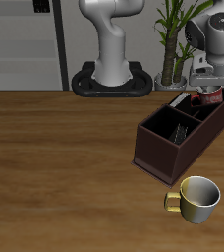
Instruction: Place the black book into the left desk caddy's front compartment and place the yellow book into the left desk caddy's right compartment and place the red mug into the left desk caddy's left compartment
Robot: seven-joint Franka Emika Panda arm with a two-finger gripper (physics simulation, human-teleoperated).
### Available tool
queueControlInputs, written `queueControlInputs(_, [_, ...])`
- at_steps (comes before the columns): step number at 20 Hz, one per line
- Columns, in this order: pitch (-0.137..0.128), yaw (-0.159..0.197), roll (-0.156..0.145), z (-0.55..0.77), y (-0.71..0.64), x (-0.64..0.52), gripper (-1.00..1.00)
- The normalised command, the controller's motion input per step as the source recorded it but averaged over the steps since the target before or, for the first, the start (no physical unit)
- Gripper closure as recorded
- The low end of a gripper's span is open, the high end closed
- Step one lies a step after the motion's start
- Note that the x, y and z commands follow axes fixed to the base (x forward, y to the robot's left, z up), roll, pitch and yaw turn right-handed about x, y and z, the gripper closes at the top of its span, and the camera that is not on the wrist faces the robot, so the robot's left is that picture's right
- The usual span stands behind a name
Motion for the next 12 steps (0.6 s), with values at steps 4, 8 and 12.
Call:
queueControlInputs(4, [-0.064, -0.012, 0.028, 0.39, -0.14, -0.23, -1.0])
queueControlInputs(8, [-0.119, 0.059, 0.099, 0.46, -0.1, -0.57, -1.0])
queueControlInputs(12, [-0.047, 0.038, -0.007, 0.2, -0.32, -0.2, -1.0])
